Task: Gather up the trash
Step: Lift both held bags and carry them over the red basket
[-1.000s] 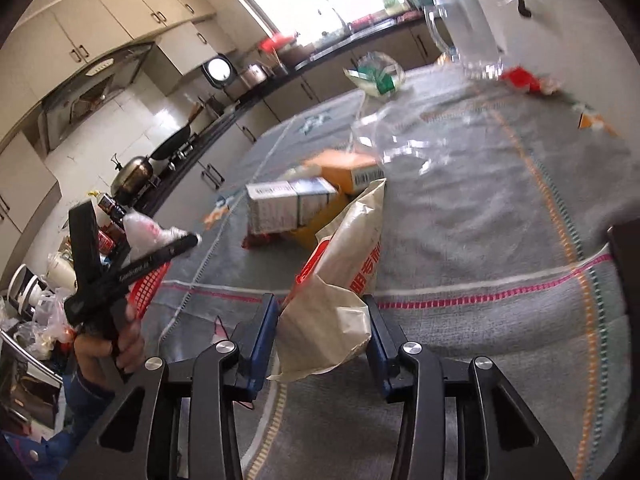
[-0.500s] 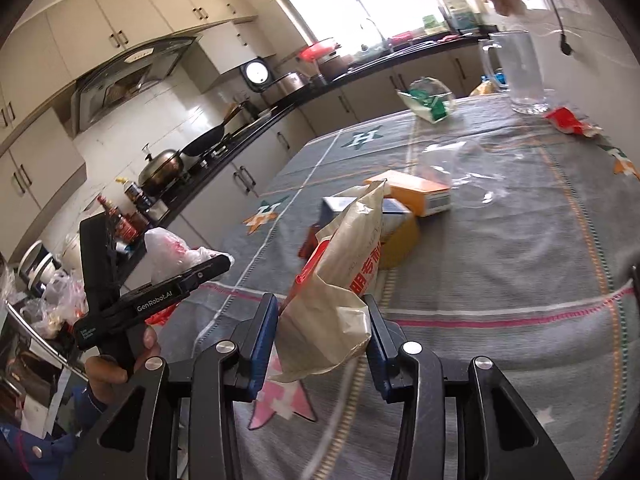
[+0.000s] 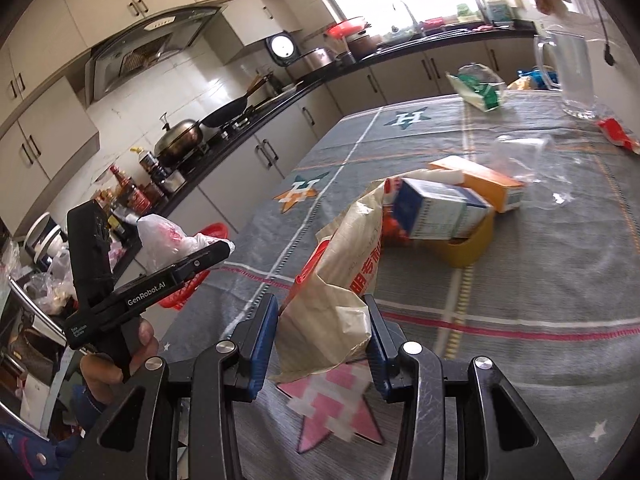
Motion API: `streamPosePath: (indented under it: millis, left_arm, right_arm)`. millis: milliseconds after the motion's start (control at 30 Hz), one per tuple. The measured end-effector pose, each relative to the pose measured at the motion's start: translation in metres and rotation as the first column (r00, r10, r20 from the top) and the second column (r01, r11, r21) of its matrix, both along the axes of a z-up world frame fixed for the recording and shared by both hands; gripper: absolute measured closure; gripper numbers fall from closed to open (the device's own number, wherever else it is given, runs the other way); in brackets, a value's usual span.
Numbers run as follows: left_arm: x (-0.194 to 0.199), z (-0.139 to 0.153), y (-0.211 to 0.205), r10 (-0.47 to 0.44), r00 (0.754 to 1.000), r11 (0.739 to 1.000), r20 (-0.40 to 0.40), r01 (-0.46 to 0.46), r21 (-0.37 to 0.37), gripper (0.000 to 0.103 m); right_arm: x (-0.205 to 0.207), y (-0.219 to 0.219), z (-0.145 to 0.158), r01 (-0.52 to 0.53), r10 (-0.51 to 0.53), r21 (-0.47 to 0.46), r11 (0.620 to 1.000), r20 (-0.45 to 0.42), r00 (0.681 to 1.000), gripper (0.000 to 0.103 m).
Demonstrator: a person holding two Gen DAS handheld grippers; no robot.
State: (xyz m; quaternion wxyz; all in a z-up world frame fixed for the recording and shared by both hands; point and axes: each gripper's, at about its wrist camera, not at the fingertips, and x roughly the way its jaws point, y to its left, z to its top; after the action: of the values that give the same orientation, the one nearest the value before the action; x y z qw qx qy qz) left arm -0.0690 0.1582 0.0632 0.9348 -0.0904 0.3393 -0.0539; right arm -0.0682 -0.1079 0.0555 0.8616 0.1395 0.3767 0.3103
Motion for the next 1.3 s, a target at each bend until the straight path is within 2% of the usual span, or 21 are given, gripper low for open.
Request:
streamPosePath:
  millis: [567, 867, 1300]
  left_arm:
    - [-0.018, 0.005, 0.076, 0.150, 0.989, 0.988, 0.012, -0.150, -0.043, 0.064]
    - [-0.031, 0.010, 0.118, 0.234, 0.972, 0.971, 0.028, -0.233, -0.054, 0.064]
    - [-0.046, 0.000, 0.168, 0.331, 0.944, 0.941, 0.018, -0.328, -0.080, 0.064]
  right_arm:
    - [0.018, 0.088, 0.002, -0.154, 0.153, -0.043, 0.987, -0.010, 0.988, 0.058]
    - [0.026, 0.136, 0.010, -0.231, 0.232, -0.054, 0.971, 0.002, 0.973, 0.058]
    - [0.033, 0.200, 0.021, -0.307, 0.308, -0.069, 0.949, 0.006, 0.951, 0.058]
